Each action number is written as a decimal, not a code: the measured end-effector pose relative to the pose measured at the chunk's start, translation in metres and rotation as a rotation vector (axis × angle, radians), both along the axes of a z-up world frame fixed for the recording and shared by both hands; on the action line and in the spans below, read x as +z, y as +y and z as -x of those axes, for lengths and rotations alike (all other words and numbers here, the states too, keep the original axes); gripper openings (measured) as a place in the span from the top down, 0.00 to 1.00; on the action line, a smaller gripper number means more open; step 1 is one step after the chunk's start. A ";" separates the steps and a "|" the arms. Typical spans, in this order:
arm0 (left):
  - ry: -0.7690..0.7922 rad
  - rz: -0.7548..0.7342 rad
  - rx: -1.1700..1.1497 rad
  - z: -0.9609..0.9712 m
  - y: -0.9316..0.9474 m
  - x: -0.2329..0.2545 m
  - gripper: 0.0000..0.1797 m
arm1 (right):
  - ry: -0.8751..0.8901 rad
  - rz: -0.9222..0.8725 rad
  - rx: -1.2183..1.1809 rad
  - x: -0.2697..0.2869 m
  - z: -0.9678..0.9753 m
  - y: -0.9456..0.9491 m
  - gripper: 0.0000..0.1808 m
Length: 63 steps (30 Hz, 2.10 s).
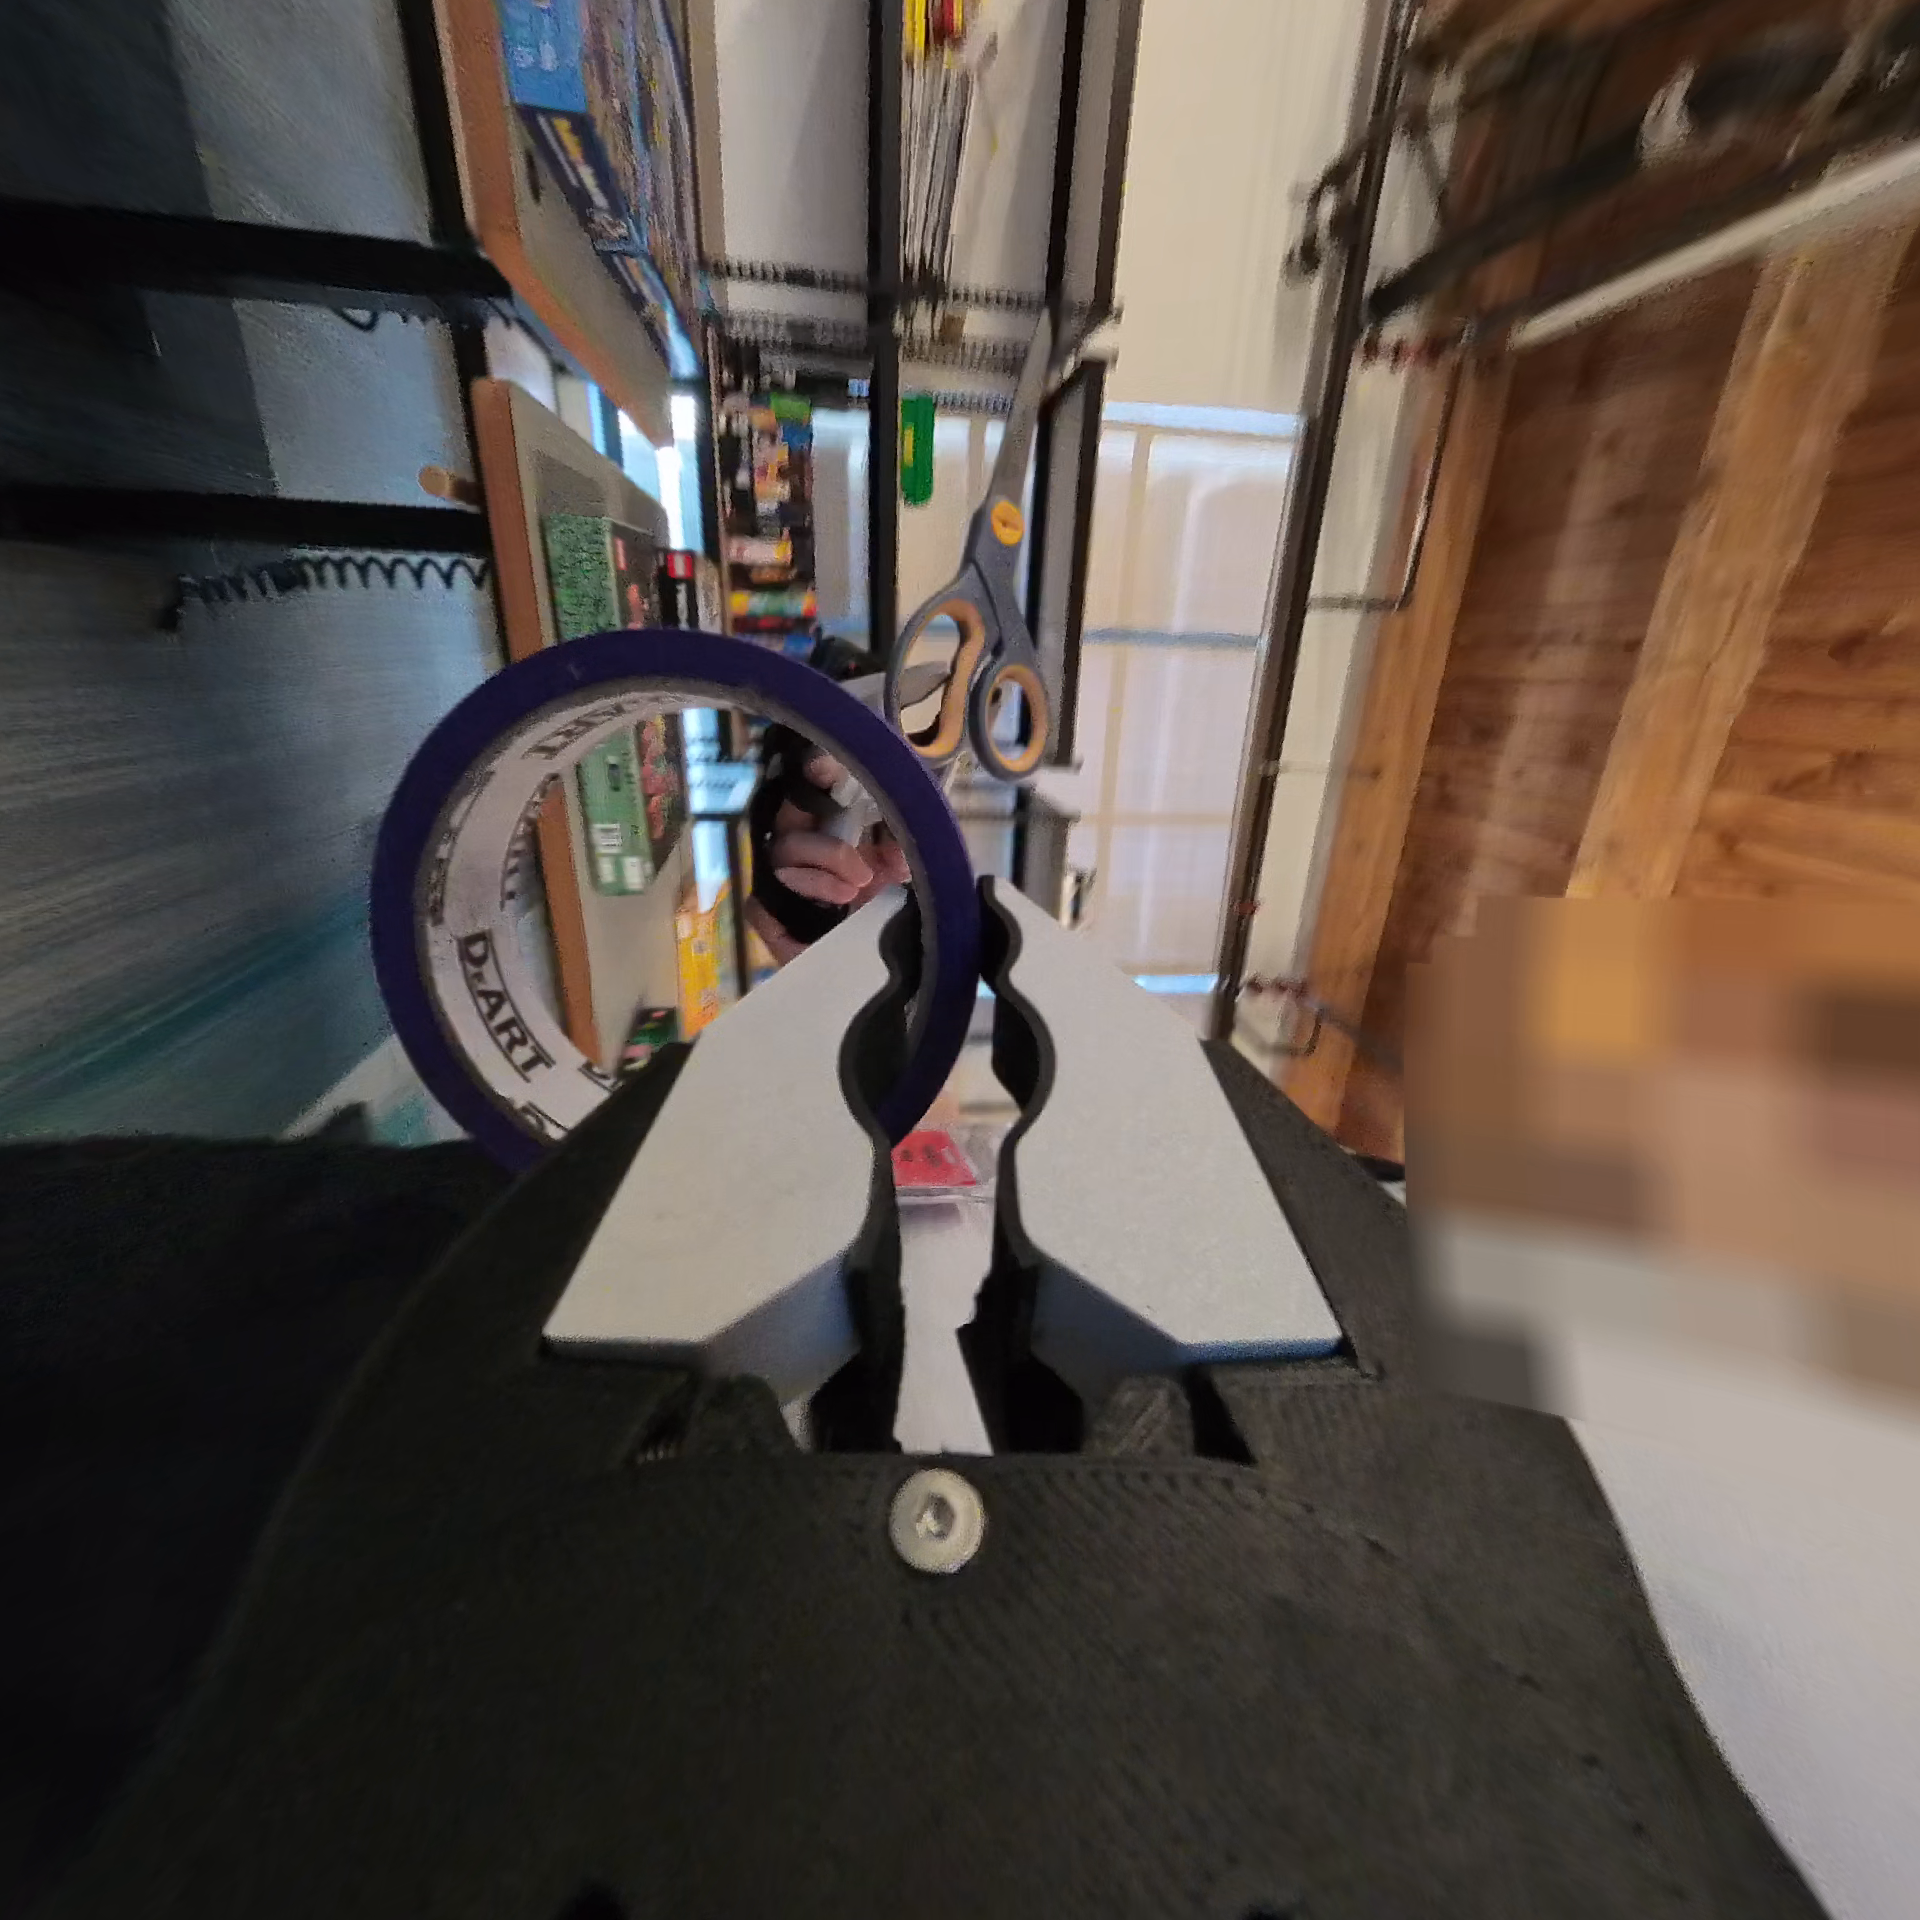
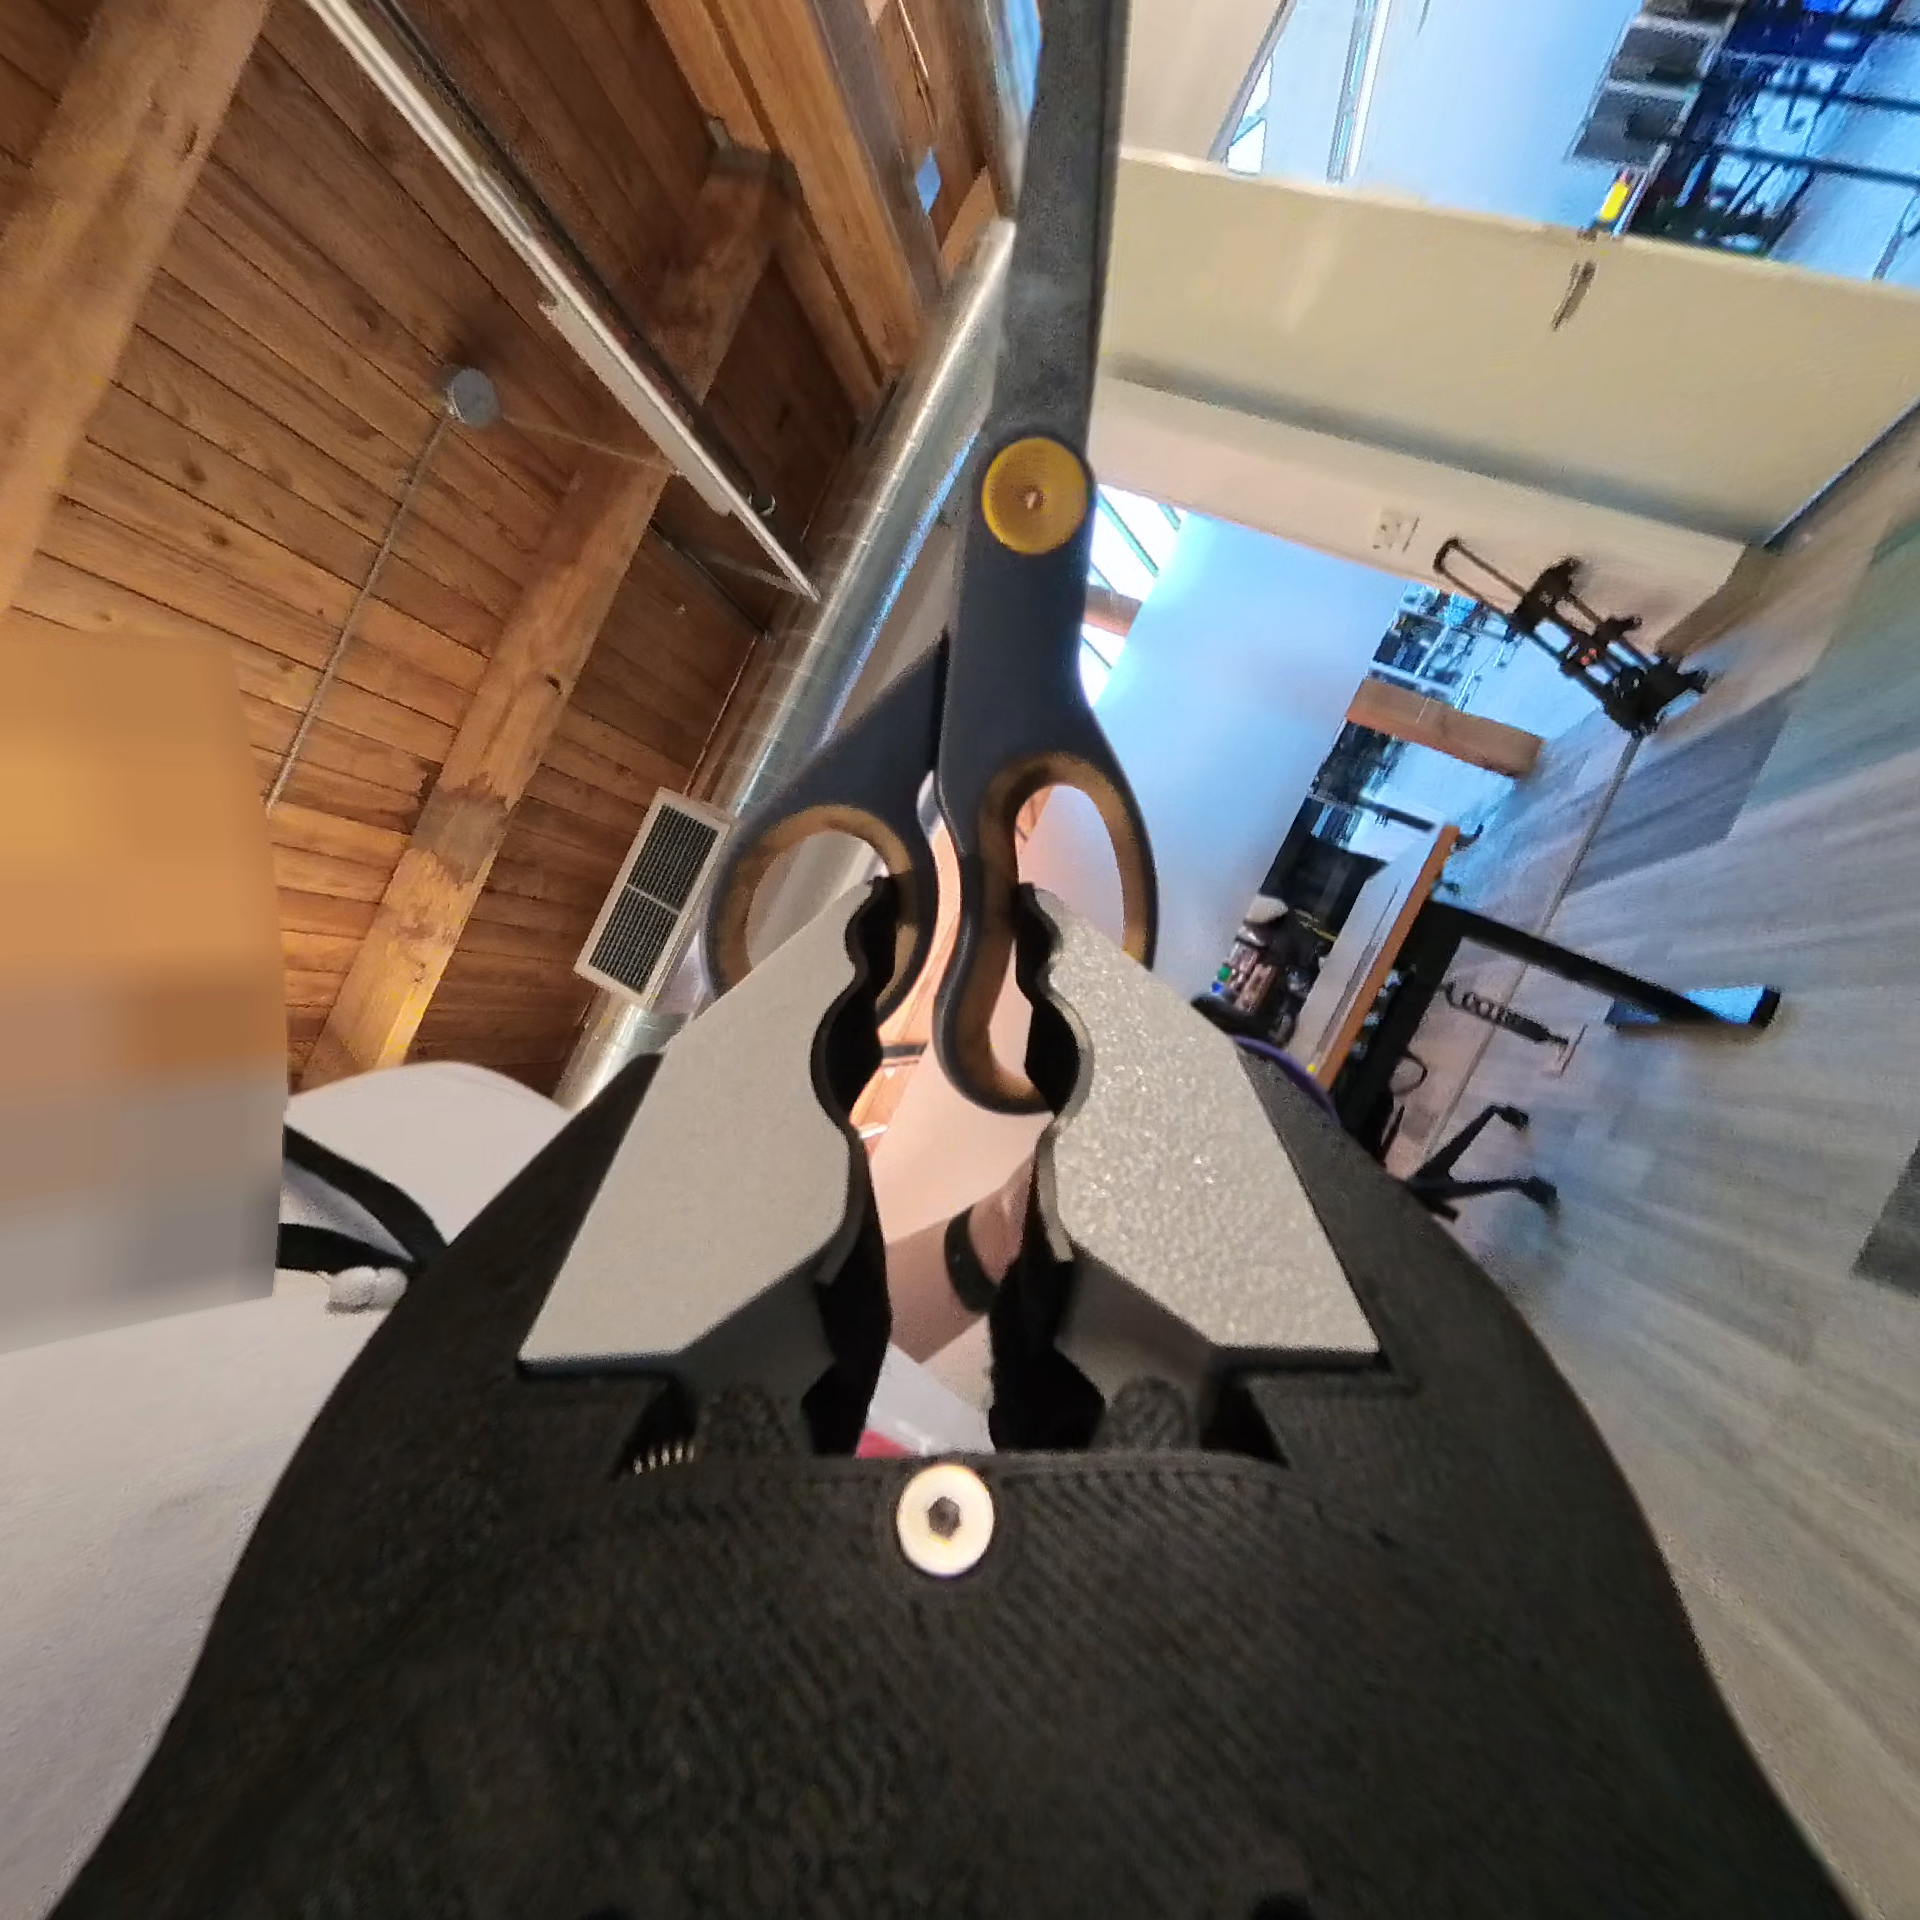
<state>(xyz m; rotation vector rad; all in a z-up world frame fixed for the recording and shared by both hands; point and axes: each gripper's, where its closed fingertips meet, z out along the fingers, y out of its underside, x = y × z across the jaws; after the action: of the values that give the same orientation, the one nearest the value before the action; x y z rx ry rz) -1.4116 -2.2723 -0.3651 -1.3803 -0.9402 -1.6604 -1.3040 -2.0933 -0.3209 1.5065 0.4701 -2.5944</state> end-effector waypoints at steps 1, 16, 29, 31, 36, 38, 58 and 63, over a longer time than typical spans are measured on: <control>0.051 0.009 -0.051 0.031 0.018 0.004 0.96 | 0.006 -0.007 -0.006 0.003 0.026 0.005 0.88; 0.039 -0.133 0.028 0.453 0.344 0.041 0.96 | -0.166 -0.131 0.074 -0.005 0.419 0.242 0.89; 0.053 -0.025 0.201 0.841 0.494 -0.012 0.96 | -0.115 -0.215 0.113 0.016 0.828 0.505 0.89; 0.072 -0.010 0.116 0.901 0.549 0.000 0.96 | -0.136 -0.180 0.041 0.017 0.888 0.545 0.89; 0.143 -0.096 -0.063 1.031 0.708 0.055 0.96 | -0.158 -0.156 -0.011 0.027 1.008 0.636 0.88; 0.166 -0.148 -0.122 1.074 0.770 0.070 0.96 | -0.188 -0.192 -0.040 0.024 1.051 0.678 0.89; 0.028 -0.200 -0.406 1.472 1.215 0.055 0.96 | -0.250 -0.310 -0.389 0.048 1.433 1.138 0.88; 0.035 -0.192 -0.635 1.575 1.312 0.067 0.96 | -0.253 -0.189 -0.603 0.043 1.524 1.213 0.89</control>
<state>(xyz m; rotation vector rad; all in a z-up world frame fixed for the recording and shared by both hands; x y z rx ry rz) -2.9861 -0.9605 -0.2978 -1.6670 -0.3104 -2.1074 -2.8279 -0.8799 -0.2781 2.3102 0.2661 -2.7553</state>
